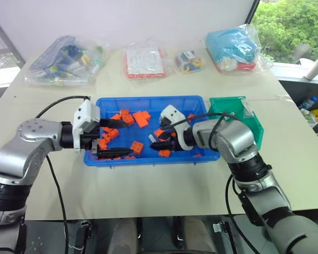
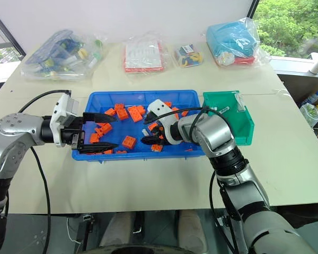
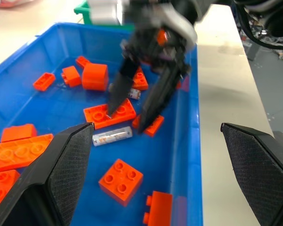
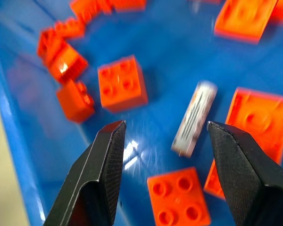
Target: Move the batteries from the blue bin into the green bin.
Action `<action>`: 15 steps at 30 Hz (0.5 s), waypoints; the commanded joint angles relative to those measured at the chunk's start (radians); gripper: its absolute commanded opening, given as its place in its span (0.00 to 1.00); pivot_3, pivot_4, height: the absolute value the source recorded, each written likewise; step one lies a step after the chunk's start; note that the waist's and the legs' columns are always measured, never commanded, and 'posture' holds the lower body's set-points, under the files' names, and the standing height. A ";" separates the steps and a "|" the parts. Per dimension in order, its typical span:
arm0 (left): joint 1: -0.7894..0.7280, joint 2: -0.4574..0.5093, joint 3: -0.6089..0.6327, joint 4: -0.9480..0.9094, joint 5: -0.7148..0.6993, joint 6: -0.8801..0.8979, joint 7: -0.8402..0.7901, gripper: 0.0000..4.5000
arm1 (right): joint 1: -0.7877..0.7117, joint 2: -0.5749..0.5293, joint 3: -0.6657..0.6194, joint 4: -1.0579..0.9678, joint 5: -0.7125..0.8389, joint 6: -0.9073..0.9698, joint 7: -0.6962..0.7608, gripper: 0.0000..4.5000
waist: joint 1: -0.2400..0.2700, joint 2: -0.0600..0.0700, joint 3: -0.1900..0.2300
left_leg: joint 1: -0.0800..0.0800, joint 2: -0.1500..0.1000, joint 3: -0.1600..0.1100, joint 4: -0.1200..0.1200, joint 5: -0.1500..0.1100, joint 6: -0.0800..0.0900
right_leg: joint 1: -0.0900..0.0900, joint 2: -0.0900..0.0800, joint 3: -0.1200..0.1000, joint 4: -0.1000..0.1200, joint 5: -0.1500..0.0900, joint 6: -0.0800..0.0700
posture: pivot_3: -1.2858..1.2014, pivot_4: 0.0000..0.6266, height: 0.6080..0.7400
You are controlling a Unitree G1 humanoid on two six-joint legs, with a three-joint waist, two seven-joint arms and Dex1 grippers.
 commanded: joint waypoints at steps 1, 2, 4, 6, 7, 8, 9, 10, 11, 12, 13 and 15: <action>-0.018 0.011 0.030 -0.007 0.001 -0.012 0.005 1.00 | -0.014 0.011 0.006 0.003 0.008 -0.031 0.001 0.62 | 0.001 0.000 0.000 | 0.000 0.000 0.000 0.000 0.000 0.000 | 0.000 0.000 0.000 0.000 0.000 0.000 | 0.52 0.24 0.98; -0.020 0.010 0.029 -0.008 0.001 -0.012 0.006 1.00 | -0.016 0.015 0.010 0.014 0.006 -0.036 0.001 0.62 | 0.001 0.000 0.000 | 0.000 0.000 0.000 0.000 0.000 0.000 | 0.000 0.000 0.000 0.000 0.000 0.000 | 0.52 0.24 0.98; -0.024 0.008 0.027 -0.007 0.002 -0.012 0.007 1.00 | -0.021 0.020 0.024 0.039 -0.001 -0.053 0.002 0.62 | 0.002 0.000 0.000 | 0.000 0.000 0.000 0.000 0.000 0.000 | 0.000 0.000 0.000 0.000 0.000 0.000 | 0.52 0.24 0.98; -0.030 0.006 0.024 -0.004 0.003 -0.013 0.007 1.00 | -0.027 0.023 0.042 0.074 -0.014 -0.079 0.004 0.62 | 0.003 0.000 0.000 | 0.000 0.000 0.000 0.000 0.000 0.000 | 0.000 0.000 0.000 0.000 0.000 0.000 | 0.52 0.24 0.98; -0.032 0.005 0.023 -0.005 0.003 -0.012 0.008 1.00 | -0.030 0.022 0.053 0.092 -0.022 -0.094 0.006 0.62 | 0.003 0.000 0.000 | 0.000 0.000 0.000 0.000 0.000 0.000 | 0.000 0.000 0.000 0.000 0.000 0.000 | 0.52 0.24 0.98; -0.034 0.004 0.023 -0.005 0.003 -0.012 0.009 1.00 | -0.035 0.023 0.064 0.119 -0.034 -0.116 0.005 0.62 | 0.003 0.000 0.000 | 0.000 0.000 0.000 0.000 0.000 0.000 | 0.000 0.000 0.000 0.000 0.000 0.000 | 0.52 0.24 0.98; -0.036 0.003 0.022 -0.005 0.002 -0.012 0.009 1.00 | -0.040 0.024 0.076 0.142 -0.046 -0.135 0.005 0.62 | 0.002 0.000 0.000 | 0.000 0.000 0.000 0.000 0.000 0.000 | 0.000 0.000 0.000 0.000 0.000 0.000 | 0.52 0.24 0.98; -0.037 0.002 0.022 -0.007 0.002 -0.011 0.010 1.00 | -0.043 0.022 0.087 0.161 -0.057 -0.154 0.007 0.62 | 0.002 0.000 0.000 | 0.000 0.000 0.000 0.000 0.000 0.000 | 0.000 0.000 0.000 0.000 0.000 0.000 | 0.52 0.24 0.98; -0.038 0.001 0.021 -0.008 0.001 -0.010 0.011 1.00 | -0.045 0.021 0.102 0.178 -0.069 -0.175 0.011 0.62 | 0.002 0.000 0.000 | 0.000 0.000 0.000 0.000 0.000 0.000 | 0.000 0.000 0.000 0.000 0.000 0.000 | 0.52 0.24 0.98; -0.038 0.001 0.021 -0.011 0.000 -0.009 0.012 1.00 | -0.045 0.019 0.112 0.187 -0.077 -0.192 0.016 0.62 | 0.002 0.000 0.000 | 0.000 0.000 0.000 0.000 0.000 0.000 | 0.000 0.000 0.000 0.000 0.000 0.000 | 0.52 0.24 0.98; -0.037 0.001 0.020 -0.012 0.000 -0.008 0.013 1.00 | -0.045 0.019 0.116 0.194 -0.082 -0.203 0.020 0.62 | 0.002 0.000 0.000 | 0.000 0.000 0.000 0.000 0.000 0.000 | 0.000 0.000 0.000 0.000 0.000 0.000 | 0.52 0.24 0.98; -0.036 0.001 0.018 -0.014 -0.001 -0.007 0.012 1.00 | -0.046 0.023 0.115 0.202 -0.086 -0.218 0.024 0.50 | 0.002 0.000 0.000 | 0.000 0.000 0.000 0.000 0.000 0.000 | 0.000 0.000 0.000 0.000 0.000 0.000 | 0.52 0.24 0.98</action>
